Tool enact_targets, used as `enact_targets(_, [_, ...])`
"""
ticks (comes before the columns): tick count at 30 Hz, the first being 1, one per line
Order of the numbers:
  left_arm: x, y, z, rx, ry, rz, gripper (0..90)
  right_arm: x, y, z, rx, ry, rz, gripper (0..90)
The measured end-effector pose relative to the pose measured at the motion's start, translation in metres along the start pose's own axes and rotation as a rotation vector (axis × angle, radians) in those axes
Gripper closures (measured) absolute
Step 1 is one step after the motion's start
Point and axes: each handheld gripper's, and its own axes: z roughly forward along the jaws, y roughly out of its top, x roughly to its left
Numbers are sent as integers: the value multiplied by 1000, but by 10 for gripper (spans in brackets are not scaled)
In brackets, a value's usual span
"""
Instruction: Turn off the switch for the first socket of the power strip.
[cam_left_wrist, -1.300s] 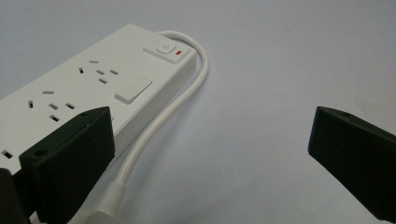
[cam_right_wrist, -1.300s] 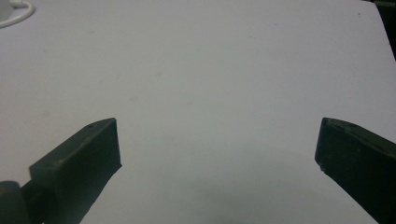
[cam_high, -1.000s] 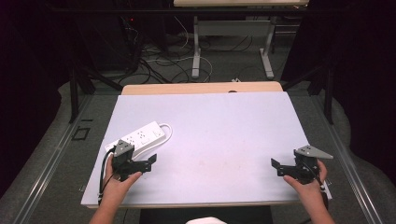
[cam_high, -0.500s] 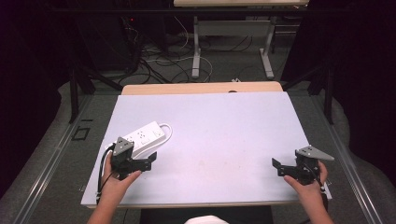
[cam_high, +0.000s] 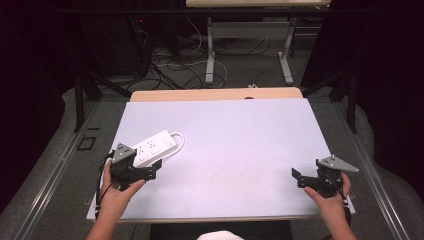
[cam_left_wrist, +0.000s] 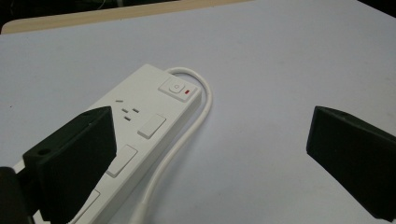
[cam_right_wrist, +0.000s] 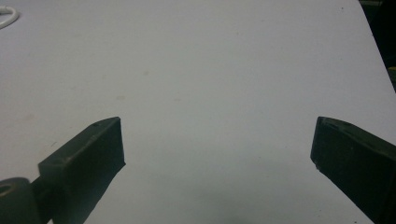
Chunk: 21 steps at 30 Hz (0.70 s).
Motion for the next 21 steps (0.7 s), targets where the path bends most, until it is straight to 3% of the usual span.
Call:
enact_targets(2, [2,0,-1,6,-14,-20,15,0,0,0,-1,-3,-11,23])
enact_targets(10, [10,7,-7,33,-2,-17,15,2,-1,1,9,10,-13,23])
enact_targets(12, [12,9,-8,43,1,0,15,1,-1,2,10,7,-34,23])
enact_targets(20, [15,16,-6,90,-23,-25,15,6,-2,1,35,15,-49,16])
enact_targets(21, [15,17,-6,98,-23,-25,14,7,-2,2,18,19,-46,16])
